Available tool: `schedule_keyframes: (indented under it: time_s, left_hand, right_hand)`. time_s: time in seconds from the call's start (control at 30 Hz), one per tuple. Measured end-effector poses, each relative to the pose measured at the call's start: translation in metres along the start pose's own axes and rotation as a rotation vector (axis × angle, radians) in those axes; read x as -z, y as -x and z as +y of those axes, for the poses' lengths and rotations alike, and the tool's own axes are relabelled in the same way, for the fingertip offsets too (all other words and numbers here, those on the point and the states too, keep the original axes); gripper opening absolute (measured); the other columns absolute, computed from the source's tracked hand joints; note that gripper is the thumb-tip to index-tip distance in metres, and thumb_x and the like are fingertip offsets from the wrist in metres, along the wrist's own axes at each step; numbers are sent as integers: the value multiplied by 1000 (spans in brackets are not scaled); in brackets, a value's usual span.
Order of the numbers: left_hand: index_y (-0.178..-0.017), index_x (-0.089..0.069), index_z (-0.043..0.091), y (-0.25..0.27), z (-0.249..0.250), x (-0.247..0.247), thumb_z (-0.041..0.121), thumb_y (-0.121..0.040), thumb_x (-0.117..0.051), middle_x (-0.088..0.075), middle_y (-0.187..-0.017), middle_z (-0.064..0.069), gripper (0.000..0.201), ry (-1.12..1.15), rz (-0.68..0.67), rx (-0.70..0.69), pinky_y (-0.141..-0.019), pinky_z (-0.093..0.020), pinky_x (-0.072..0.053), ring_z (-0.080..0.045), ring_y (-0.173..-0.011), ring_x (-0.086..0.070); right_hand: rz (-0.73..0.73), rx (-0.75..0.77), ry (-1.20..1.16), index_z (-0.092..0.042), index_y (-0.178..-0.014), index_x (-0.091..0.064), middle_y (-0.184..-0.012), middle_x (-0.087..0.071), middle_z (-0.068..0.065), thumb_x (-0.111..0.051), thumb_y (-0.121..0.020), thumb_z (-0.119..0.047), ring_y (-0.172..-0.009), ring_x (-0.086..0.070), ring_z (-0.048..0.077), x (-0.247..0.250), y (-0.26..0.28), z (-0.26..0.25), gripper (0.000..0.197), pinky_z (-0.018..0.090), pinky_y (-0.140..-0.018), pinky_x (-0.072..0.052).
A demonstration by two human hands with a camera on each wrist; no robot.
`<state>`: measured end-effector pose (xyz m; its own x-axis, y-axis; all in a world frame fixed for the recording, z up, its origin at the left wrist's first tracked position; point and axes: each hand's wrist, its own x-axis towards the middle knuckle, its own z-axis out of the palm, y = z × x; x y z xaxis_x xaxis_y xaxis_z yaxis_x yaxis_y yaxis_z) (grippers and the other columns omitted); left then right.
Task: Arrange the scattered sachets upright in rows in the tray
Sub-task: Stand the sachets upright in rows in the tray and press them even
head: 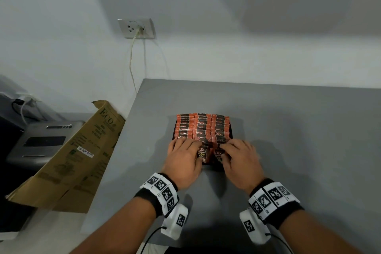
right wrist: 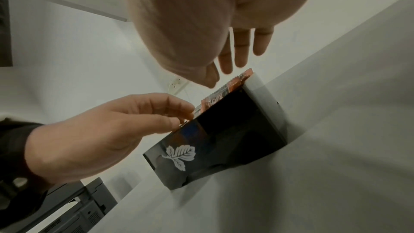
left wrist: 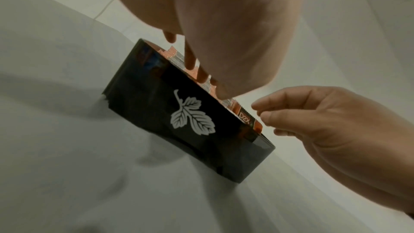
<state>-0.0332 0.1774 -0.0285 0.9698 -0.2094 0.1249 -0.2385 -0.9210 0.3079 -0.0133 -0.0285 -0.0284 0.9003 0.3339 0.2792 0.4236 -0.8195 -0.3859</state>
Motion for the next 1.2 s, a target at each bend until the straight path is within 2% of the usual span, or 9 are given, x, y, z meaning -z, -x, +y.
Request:
schedule_keyframes:
  time_s: [0.1,0.17,0.43,0.63,0.73,0.93,1.0,1.07,1.2]
  left_hand:
    - [-129,-59,23,-5,0,0,26,-86,-51,-61,-123,9,44,29,33,38,-98,-30,-26,-16,-112,-47]
    - [-129,-59,23,-10,0,0,24,-85,-51,-60,-121,9,45,20,26,38,-96,-29,-26,-16,-110,-47]
    - [-121,-64,25,-19,-9,-3,22,-87,-57,-58,-113,8,35,-35,-33,65,-94,-34,-31,-17,-108,-47]
    - [-124,-61,26,-19,-13,-2,26,-87,-58,-60,-115,8,38,-12,-2,85,-96,-33,-32,-16,-110,-51]
    - [-130,-55,22,-18,-19,4,25,-86,-53,-64,-117,6,44,47,5,122,-103,-33,-35,-16,-112,-55]
    - [-129,-52,21,-13,-25,8,13,-86,-54,-70,-103,3,43,76,-14,158,-105,-35,-40,-16,-95,-63]
    - [-131,-53,19,-11,-26,9,13,-88,-54,-69,-111,1,44,118,50,166,-107,-35,-39,-18,-102,-62]
    - [-136,-53,16,-11,-29,10,18,-92,-50,-65,-129,-2,45,123,78,175,-115,-36,-32,-20,-122,-56]
    - [-151,-40,18,-12,-33,7,41,-98,-29,-38,-158,0,58,22,-64,159,-125,-41,-6,-17,-150,-25]
  right_hand:
    - [-66,-12,32,-21,-90,-74,-88,-66,-6,-72,-83,-19,-85,-58,21,-3,-9,2,7,37,-78,-46]
    - [-80,-30,48,-22,-84,-72,-84,-67,-6,-74,-81,-19,-83,-58,22,-3,-15,4,5,37,-75,-43]
    - [-305,-63,162,-27,-109,-66,-107,-63,-9,-60,-86,-15,-103,-50,17,3,-32,9,26,35,-91,-37]
    - [-308,-36,186,-29,-110,-66,-111,-59,-10,-67,-84,-37,-107,-49,17,2,-33,8,27,36,-92,-35]
    - [-328,-33,199,-30,-116,-64,-116,-58,-10,-68,-85,-36,-110,-46,17,2,-32,9,31,35,-94,-33]
    - [-307,-46,165,-31,-114,-65,-115,-60,-13,-65,-86,-39,-109,-46,15,5,-32,8,30,33,-93,-30]
    - [-243,-46,110,-29,-110,-68,-111,-62,-12,-64,-87,-41,-106,-48,15,5,-30,9,26,32,-90,-31]
    - [-165,-71,56,-27,-110,-69,-112,-65,-12,-62,-90,-38,-106,-51,15,5,-28,9,24,33,-90,-32]
    - [-212,-79,88,-24,-134,-59,-140,-57,-7,-49,-99,-40,-134,-43,18,6,-29,4,39,40,-109,-29]
